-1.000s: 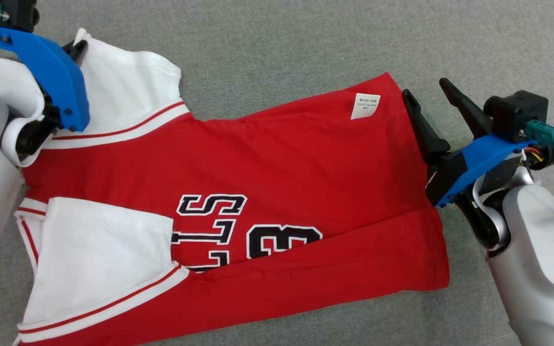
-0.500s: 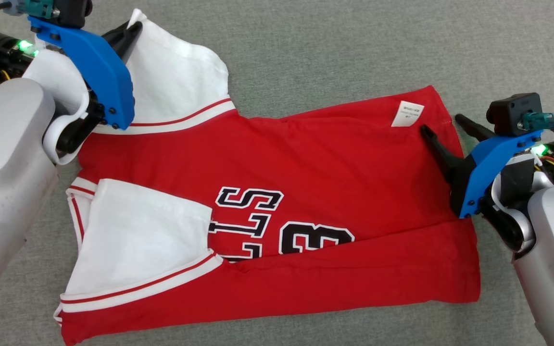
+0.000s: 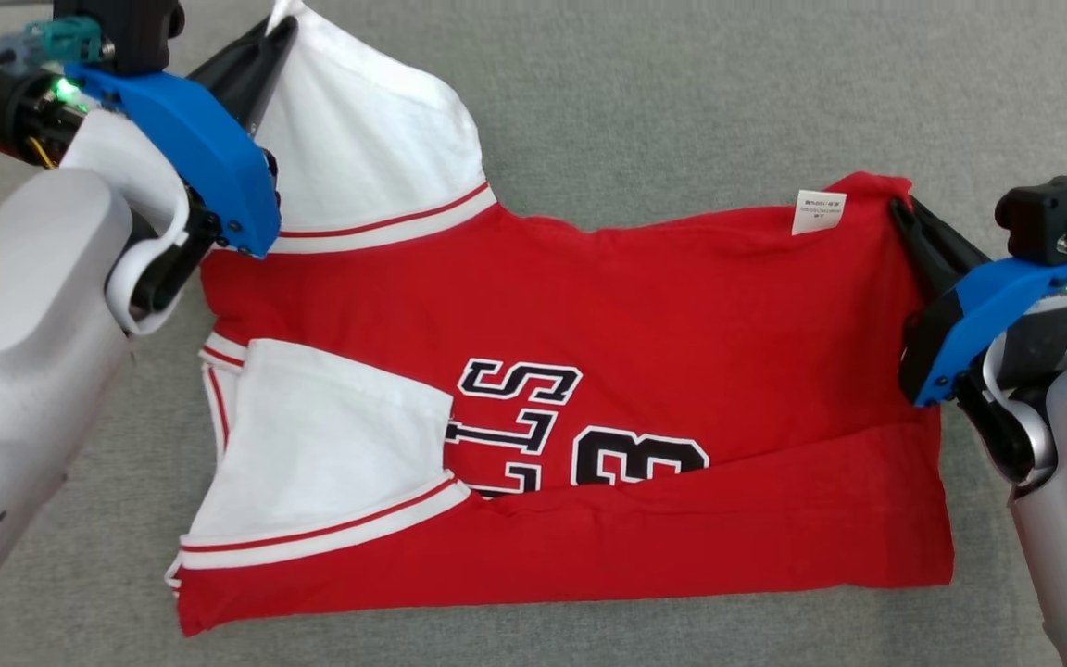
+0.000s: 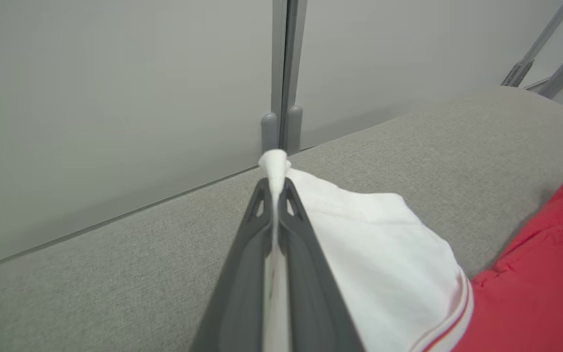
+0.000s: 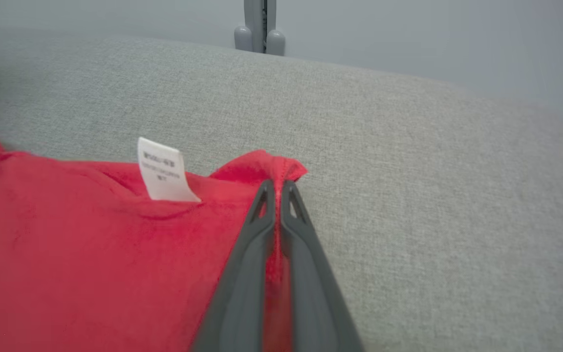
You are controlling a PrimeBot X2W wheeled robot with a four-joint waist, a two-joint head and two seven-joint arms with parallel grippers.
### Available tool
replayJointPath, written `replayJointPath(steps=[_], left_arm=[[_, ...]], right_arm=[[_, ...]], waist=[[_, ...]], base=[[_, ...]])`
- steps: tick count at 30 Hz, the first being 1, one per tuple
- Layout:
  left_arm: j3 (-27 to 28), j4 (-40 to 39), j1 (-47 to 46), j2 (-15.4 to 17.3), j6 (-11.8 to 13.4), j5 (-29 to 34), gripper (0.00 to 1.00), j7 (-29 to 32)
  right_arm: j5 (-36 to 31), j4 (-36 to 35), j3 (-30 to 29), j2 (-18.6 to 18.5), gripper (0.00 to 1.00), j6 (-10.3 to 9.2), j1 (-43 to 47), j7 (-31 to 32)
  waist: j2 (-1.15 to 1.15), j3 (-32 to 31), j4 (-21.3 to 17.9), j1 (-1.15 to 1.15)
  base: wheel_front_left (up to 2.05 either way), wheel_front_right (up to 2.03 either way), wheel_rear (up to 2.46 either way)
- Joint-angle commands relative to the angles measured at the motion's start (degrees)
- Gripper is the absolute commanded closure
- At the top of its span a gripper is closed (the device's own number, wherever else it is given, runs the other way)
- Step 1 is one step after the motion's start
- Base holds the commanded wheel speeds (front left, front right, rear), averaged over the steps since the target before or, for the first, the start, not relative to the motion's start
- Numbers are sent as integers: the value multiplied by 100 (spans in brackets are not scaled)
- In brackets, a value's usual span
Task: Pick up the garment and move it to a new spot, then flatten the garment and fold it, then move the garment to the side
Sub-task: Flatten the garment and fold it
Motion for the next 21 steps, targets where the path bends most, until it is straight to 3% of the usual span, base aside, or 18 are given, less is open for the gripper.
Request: replayJointPath(steps=[1, 9, 14, 21], left_arm=[[1, -33, 108, 17, -3, -43, 100, -94], [-102, -738, 820, 192, 55, -73, 100, -788], [-128, -1549, 1480, 481, 406, -75, 100, -1056], [-116, -2826, 2633, 1037, 1134, -174, 100, -1289]], right_arm=[[-45, 43, -25, 30, 100, 3, 85, -65], [-108, 363, -256, 157, 100, 3, 527, -650], [-68, 360, -440, 293, 100, 3, 921, -1038], [-52, 208, -625, 460, 100, 3, 1578, -1392]], waist=[[0, -62, 10, 0], [0, -563, 306, 0], [0, -826, 439, 0], [0, -1108, 537, 0]], base=[[0, 0, 0], [0, 0, 0], [0, 0, 0], [0, 0, 0]])
